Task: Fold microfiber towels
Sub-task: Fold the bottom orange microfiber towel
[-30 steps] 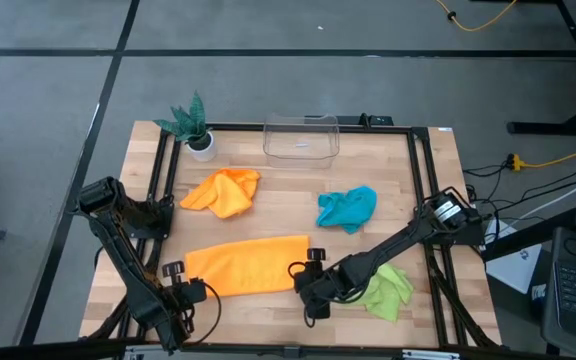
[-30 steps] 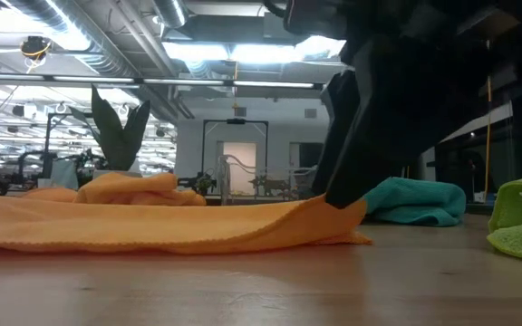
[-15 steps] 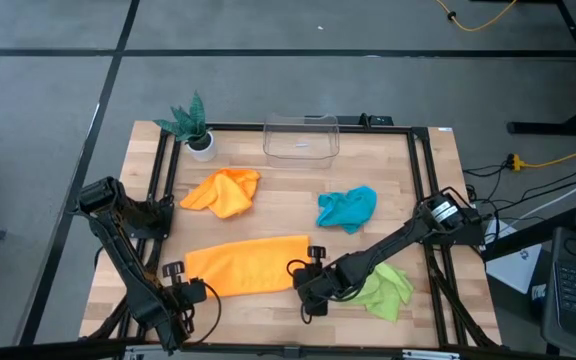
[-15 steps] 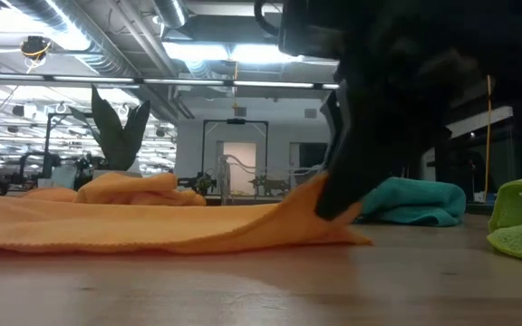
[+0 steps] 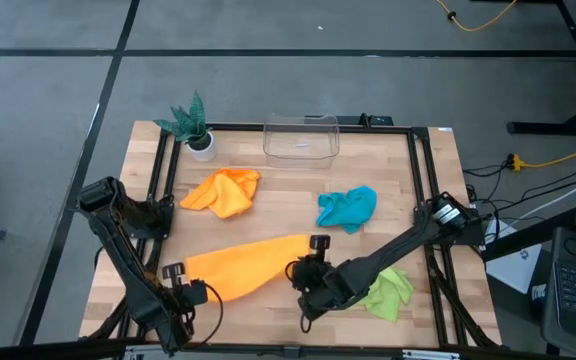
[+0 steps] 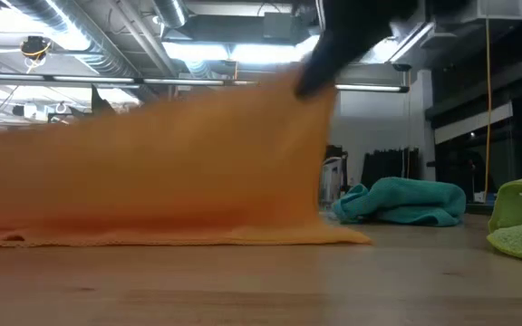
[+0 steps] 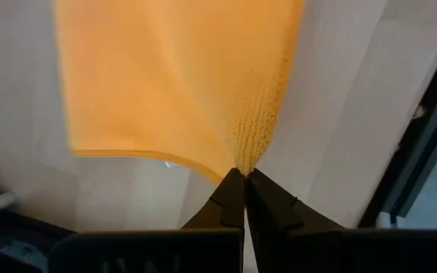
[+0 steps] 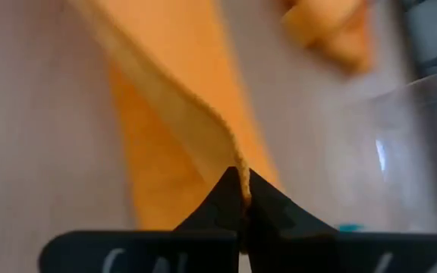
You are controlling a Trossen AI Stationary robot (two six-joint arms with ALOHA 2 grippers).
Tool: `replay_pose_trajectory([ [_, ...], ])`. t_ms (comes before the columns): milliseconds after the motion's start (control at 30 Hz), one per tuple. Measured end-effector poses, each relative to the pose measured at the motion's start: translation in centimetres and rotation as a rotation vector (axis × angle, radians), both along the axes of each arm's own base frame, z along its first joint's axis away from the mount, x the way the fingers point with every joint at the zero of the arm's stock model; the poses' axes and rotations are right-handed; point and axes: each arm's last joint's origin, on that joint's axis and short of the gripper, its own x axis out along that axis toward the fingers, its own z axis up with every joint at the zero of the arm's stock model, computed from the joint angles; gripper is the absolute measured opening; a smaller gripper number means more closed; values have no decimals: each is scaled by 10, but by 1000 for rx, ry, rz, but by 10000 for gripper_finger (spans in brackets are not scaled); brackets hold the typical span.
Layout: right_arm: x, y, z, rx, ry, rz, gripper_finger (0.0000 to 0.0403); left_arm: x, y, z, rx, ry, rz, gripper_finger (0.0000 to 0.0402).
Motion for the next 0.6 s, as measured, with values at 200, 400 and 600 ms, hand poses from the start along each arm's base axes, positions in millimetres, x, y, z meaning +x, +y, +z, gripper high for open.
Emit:
replay_pose_trajectory([
  [200, 8, -5, 24, -105, -95, -41, 6, -4, 14, 15, 153, 66, 54, 0],
  [400, 19, -28, 16, -143, -95, -142, 6, -9, 33, 17, 344, 76, 158, 0],
  [600, 37, -61, 3, -214, -92, -246, 6, -5, 50, 0, 458, 28, 213, 0],
])
